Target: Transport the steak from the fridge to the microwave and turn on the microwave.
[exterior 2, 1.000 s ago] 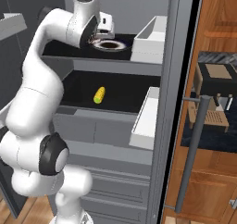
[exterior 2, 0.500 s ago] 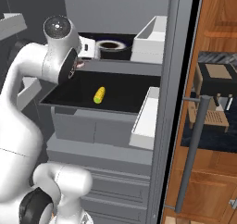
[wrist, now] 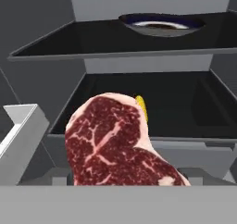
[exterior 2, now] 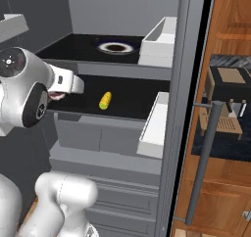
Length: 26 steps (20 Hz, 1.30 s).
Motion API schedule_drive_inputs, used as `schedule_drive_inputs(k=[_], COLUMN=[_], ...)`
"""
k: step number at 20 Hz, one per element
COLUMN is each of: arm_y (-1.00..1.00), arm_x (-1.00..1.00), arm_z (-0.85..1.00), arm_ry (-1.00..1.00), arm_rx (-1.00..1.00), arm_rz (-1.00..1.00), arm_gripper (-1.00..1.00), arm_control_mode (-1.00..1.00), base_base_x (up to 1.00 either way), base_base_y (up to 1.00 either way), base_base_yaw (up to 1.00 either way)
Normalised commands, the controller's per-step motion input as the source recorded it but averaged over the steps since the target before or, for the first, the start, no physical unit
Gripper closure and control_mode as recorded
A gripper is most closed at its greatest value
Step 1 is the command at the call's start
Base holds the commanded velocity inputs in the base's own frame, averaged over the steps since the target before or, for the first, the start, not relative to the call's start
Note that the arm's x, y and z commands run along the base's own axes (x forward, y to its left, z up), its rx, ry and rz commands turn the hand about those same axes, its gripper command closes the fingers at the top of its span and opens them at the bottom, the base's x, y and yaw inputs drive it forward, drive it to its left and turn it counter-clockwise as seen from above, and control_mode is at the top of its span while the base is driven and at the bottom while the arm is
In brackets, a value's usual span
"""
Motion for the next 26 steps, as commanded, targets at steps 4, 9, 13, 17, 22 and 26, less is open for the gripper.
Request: schedule_drive_inputs(k=[4,9,13,17,22,26], arm_y=[0.00,0.00,0.00,0.00,0.00,0.00], arm_x=[-0.81,-0.61,-0.16,-0.04,-0.06,-0.06], arm_z=[-0.68,-0.36,-0.03,0.00,0.00,0.00], arm_ry=[0.00,-0.01,-0.09,-0.04,0.00,-0.01], arm_rx=[-0.03,0.00,0.00,0.00,0.00,0.00], arm_rz=[-0.14,-0.12,-0.03,0.00,0.00,0.00], arm_gripper=[1.00,1.00,1.00,1.00,1.00,1.00], arm_control_mode=[-1.00,-1.00,-1.00,-1.00,-1.00,1.00], base_base_x=[0.00,0.00,0.00,0.00,0.00,-0.43], base_base_y=[0.00,0.00,0.00,0.00,0.00,0.00], base_base_yaw=[0.00,0.00,0.00,0.00,0.00,0.00])
